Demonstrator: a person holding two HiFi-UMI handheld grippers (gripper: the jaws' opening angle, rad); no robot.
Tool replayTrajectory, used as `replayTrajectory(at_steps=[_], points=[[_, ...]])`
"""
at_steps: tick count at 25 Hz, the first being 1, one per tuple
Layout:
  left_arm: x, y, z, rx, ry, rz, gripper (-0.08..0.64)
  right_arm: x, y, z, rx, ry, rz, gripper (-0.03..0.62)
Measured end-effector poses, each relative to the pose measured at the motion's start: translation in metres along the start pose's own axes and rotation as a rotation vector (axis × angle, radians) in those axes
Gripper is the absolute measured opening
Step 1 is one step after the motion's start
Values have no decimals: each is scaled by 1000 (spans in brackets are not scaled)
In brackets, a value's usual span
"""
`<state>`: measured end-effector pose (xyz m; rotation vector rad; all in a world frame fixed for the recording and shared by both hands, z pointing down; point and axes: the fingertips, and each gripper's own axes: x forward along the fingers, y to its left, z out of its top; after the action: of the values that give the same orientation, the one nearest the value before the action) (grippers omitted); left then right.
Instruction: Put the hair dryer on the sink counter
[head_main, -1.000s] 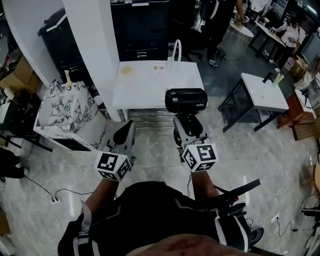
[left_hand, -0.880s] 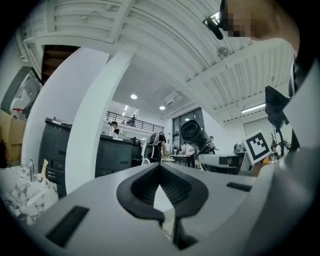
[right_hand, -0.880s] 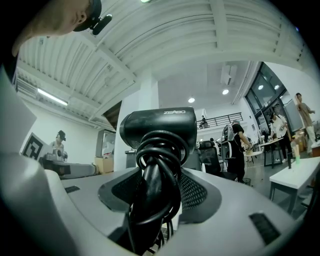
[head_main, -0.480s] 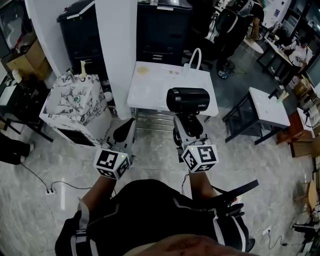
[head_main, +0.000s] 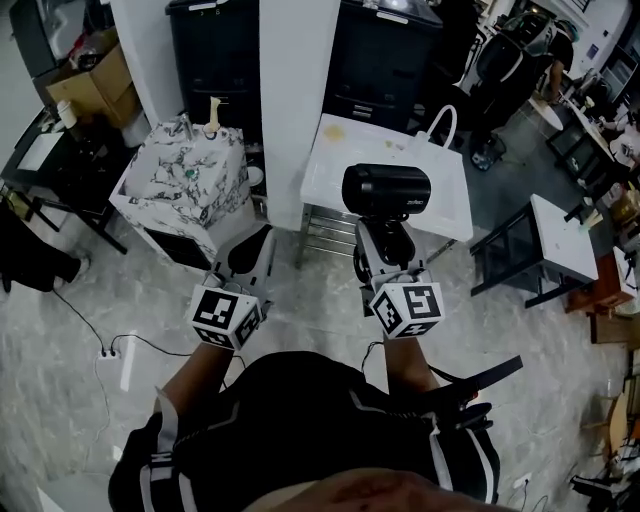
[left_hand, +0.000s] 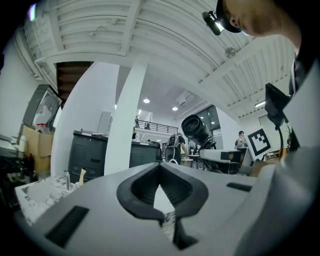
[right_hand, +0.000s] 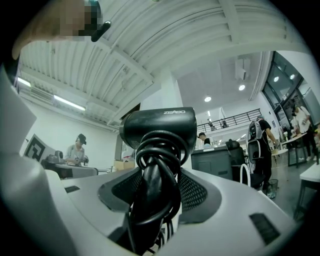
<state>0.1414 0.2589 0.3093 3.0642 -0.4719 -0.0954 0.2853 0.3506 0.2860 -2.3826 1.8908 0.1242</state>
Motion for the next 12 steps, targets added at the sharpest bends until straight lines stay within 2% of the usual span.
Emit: replayTrajectory(at_steps=[12], points=[[-55, 69, 3, 5, 2, 108, 3, 44, 83, -16, 2, 14, 121, 235]])
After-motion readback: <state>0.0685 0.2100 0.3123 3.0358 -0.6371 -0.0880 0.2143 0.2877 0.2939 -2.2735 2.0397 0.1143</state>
